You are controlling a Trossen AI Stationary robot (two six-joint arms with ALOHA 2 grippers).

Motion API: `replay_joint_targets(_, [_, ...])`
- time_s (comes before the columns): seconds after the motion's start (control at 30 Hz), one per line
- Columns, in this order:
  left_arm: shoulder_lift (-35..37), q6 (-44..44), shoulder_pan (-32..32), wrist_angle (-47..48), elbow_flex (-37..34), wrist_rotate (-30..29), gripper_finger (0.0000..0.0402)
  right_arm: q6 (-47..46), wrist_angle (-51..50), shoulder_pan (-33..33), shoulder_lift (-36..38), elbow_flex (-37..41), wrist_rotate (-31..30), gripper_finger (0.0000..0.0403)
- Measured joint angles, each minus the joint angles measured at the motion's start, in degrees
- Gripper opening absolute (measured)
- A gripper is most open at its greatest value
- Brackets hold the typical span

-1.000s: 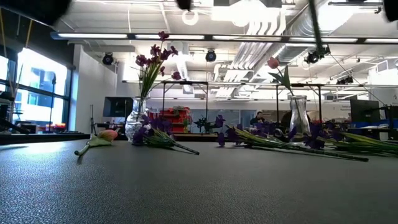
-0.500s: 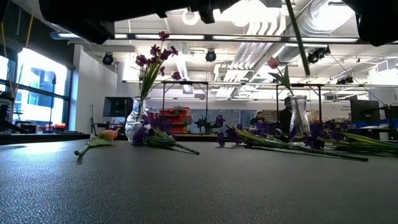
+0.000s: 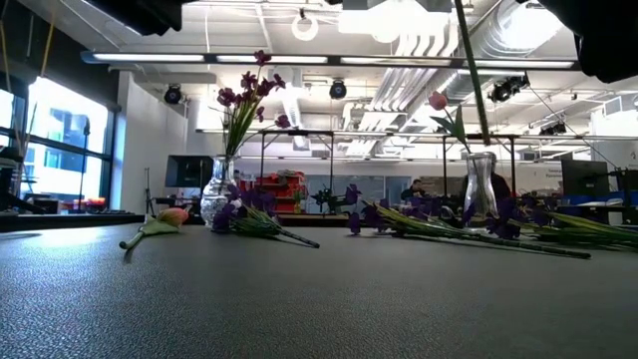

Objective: Sort flowers into vase by color
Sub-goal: Put the right white flowers into the right transparent vase

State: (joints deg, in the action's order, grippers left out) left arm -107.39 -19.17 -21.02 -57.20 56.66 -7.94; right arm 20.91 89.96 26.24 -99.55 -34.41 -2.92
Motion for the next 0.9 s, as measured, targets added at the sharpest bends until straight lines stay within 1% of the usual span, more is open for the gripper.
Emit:
replay_joint_targets(0.2, [0.07,-2.41,-1.45,1.97,0.01,-1.67,0.0007,0.10,-0.45,0.04,-0.04,0.00,0.63,0.0000])
replay_joint_targets(0.33, [0.43,-2.57,-1.39,3.81,0.02,-2.51,0.0004,0.05,-1.63,0.04,-0.05,0.04,-0.09,0.0000])
replay_joint_targets(0.47, [1.64,-2.15,-1.61,7.34,0.02,-4.89,0.0002,-1.28,-2.39,0.02,-0.06,0.04,-0.95,0.0000])
replay_joint_targets(0.53, [1.85,-2.27,-1.86,7.57,0.02,-6.23,0.0005,-2.07,-2.43,0.00,-0.06,0.04,-1.09,0.0000])
replay_joint_targets(0.63, [1.88,-2.57,-1.94,7.86,0.02,-6.38,0.0017,-2.41,-2.28,0.00,-0.06,0.04,-1.52,0.0000])
replay_joint_targets(0.7, [1.86,-2.53,-1.83,8.03,0.02,-6.13,0.0035,-2.42,-2.03,0.00,-0.06,0.04,-1.61,0.0000])
replay_joint_targets(0.83, [1.83,-1.97,-1.41,7.39,0.02,-5.71,0.0089,-2.41,-2.09,0.00,-0.06,0.04,-2.34,0.0000])
replay_joint_targets(0.9, [1.81,-1.11,-0.99,6.04,0.03,-4.21,0.0116,-2.20,-2.18,0.00,-0.06,0.04,-3.27,0.0000])
